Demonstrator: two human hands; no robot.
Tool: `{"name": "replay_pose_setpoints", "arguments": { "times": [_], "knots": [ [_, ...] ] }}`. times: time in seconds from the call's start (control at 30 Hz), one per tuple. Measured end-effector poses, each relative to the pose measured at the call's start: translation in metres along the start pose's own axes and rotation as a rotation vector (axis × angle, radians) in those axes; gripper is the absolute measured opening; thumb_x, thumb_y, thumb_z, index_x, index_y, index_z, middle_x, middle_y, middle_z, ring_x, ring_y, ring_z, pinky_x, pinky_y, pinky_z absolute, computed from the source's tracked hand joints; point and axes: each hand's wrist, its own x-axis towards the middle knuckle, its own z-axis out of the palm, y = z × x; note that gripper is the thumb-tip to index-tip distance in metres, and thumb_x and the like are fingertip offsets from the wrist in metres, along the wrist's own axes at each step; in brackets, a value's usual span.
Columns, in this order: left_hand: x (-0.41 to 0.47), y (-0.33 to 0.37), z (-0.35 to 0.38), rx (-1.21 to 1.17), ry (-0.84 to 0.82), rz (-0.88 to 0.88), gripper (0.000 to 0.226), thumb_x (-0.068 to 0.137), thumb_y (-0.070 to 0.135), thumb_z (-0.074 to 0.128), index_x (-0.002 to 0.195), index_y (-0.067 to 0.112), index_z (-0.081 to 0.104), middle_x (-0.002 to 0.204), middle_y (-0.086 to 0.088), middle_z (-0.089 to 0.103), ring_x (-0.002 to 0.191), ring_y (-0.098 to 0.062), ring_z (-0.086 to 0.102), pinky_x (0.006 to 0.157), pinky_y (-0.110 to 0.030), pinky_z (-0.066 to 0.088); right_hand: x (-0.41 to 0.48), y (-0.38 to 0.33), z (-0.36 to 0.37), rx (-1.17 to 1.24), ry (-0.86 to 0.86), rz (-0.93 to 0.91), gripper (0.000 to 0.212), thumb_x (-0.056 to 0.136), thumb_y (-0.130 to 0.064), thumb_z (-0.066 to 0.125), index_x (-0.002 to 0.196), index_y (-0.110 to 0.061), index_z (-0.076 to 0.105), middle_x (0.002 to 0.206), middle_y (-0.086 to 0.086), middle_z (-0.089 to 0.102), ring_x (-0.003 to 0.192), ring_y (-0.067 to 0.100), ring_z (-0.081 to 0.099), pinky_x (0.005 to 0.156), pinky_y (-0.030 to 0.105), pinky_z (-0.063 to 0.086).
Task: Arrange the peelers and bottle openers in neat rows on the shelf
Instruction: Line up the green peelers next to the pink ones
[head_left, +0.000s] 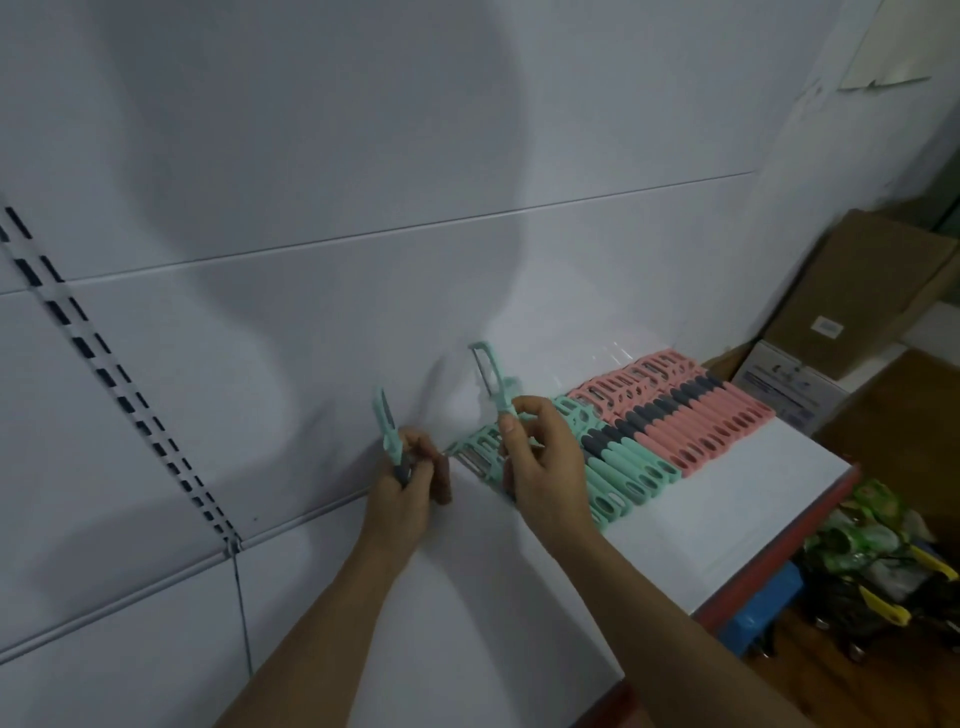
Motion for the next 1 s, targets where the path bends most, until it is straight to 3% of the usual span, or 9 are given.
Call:
{"name": "replay_pose_setpoints", "arguments": {
  "times": [0.03, 0.1, 0.2, 0.27, 0.4, 0.5, 0.57, 0.73, 1.0],
  "knots": [
    [0.002, 0.0, 0.001, 0.007, 0.007, -0.004, 0.015, 0.099, 0.001, 0.051, 0.089, 0.013, 0.049, 0.062, -0.004, 0.051, 0.052, -0.017, 0.043, 0.05, -0.026, 0.041, -0.001, 0.002, -0.003, -0.099, 0.019, -0.046, 0.01, 0.104, -0.029, 0.054, 0.101, -0.038, 0.059, 0.077, 0.001, 0.063, 0.062, 0.018, 0.058, 0.054, 0.035, 0.048],
    [0.005, -0.001, 0.0, 0.022, 0.007, -0.008, 0.015, 0.104, 0.008, 0.055, 0.093, 0.018, 0.051, 0.058, 0.003, 0.047, 0.048, -0.01, 0.037, 0.046, -0.022, 0.034, -0.004, 0.006, -0.008, -0.269, 0.019, -0.135, 0.019, 0.104, -0.029, 0.048, 0.107, -0.045, 0.057, 0.086, -0.01, 0.062, 0.08, 0.011, 0.059, 0.065, 0.022, 0.047],
    [0.002, -0.002, -0.003, -0.022, -0.004, 0.001, 0.013, 0.09, 0.017, 0.061, 0.1, 0.014, 0.054, 0.062, 0.001, 0.043, 0.052, -0.01, 0.036, 0.049, -0.021, 0.033, -0.012, 0.011, -0.014, -0.477, -0.053, -0.158, 0.032, 0.1, -0.018, 0.048, 0.129, -0.022, 0.062, 0.106, -0.007, 0.062, 0.092, 0.002, 0.051, 0.08, 0.009, 0.037],
    [-0.001, 0.001, -0.003, -0.108, -0.064, -0.018, 0.021, 0.082, 0.01, 0.05, 0.103, 0.007, 0.054, 0.067, 0.0, 0.044, 0.058, -0.012, 0.038, 0.055, -0.023, 0.032, -0.018, 0.015, -0.016, -0.618, -0.1, -0.168, 0.035, 0.098, -0.012, 0.057, 0.133, -0.015, 0.061, 0.113, 0.0, 0.061, 0.098, 0.01, 0.053, 0.083, 0.014, 0.039],
    [-0.001, 0.004, -0.015, -0.044, -0.112, -0.047, 0.025, 0.077, 0.014, 0.045, 0.096, 0.006, 0.059, 0.076, -0.002, 0.051, 0.069, -0.012, 0.044, 0.065, -0.018, 0.04, -0.023, 0.015, -0.018, -0.728, -0.085, -0.222, 0.028, 0.089, -0.006, 0.07, 0.116, -0.013, 0.066, 0.111, 0.003, 0.062, 0.091, 0.024, 0.062, 0.073, 0.039, 0.053],
    [0.001, -0.001, -0.032, 0.075, -0.116, -0.003, 0.015, 0.082, 0.017, 0.048, 0.09, 0.015, 0.06, 0.075, 0.011, 0.054, 0.072, -0.007, 0.046, 0.073, -0.019, 0.041, -0.024, 0.021, -0.019, -0.728, -0.099, -0.255, 0.027, 0.086, -0.001, 0.073, 0.111, -0.01, 0.067, 0.11, 0.006, 0.063, 0.091, 0.027, 0.062, 0.074, 0.039, 0.054],
    [0.004, -0.003, -0.037, 0.082, -0.105, -0.002, 0.01, 0.082, 0.017, 0.049, 0.085, 0.02, 0.059, 0.075, 0.007, 0.05, 0.072, -0.01, 0.044, 0.073, -0.021, 0.039, -0.027, 0.023, -0.018, -0.751, -0.11, -0.286, 0.029, 0.085, 0.003, 0.071, 0.111, -0.008, 0.069, 0.108, 0.009, 0.064, 0.091, 0.027, 0.062, 0.076, 0.035, 0.054],
    [0.004, -0.008, -0.037, 0.102, -0.166, 0.006, 0.023, 0.086, 0.018, 0.049, 0.079, 0.035, 0.062, 0.076, 0.015, 0.051, 0.073, -0.008, 0.045, 0.072, -0.016, 0.04, -0.034, 0.027, -0.018, -0.865, -0.085, -0.348, 0.024, 0.082, 0.002, 0.073, 0.104, -0.009, 0.075, 0.093, 0.009, 0.068, 0.082, 0.03, 0.062, 0.067, 0.038, 0.053],
    [0.005, -0.006, -0.039, 0.102, -0.185, 0.026, 0.016, 0.083, 0.015, 0.048, 0.077, 0.028, 0.055, 0.077, 0.0, 0.043, 0.071, -0.014, 0.038, 0.069, -0.026, 0.035, -0.039, 0.028, -0.019, -0.89, -0.123, -0.296, 0.022, 0.076, -0.007, 0.079, 0.096, -0.016, 0.077, 0.091, 0.001, 0.068, 0.083, 0.025, 0.06, 0.067, 0.037, 0.053]
  ]
}}
